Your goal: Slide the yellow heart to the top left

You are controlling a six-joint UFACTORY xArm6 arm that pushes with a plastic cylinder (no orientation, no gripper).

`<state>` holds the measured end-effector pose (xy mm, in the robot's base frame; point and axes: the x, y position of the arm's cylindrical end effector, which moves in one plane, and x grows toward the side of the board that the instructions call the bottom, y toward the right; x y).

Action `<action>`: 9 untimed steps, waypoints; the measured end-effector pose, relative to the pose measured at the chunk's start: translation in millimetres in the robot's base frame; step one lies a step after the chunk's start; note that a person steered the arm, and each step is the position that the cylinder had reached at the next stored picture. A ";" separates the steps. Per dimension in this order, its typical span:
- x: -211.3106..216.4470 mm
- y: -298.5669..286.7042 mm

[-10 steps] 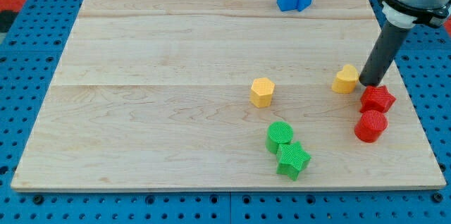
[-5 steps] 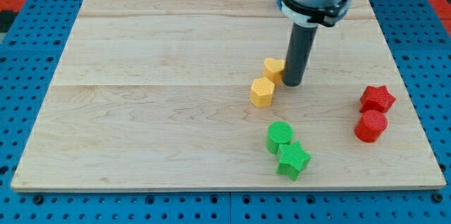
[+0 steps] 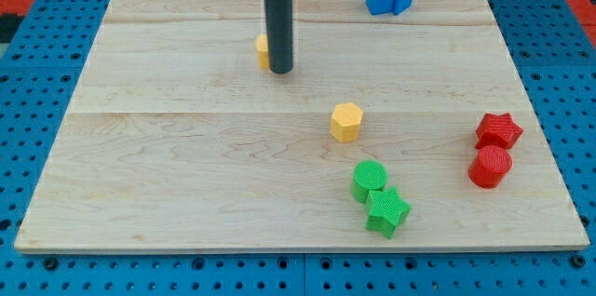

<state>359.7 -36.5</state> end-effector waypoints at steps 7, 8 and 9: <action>-121.3 -93.4; -120.9 -120.9; -80.8 -67.1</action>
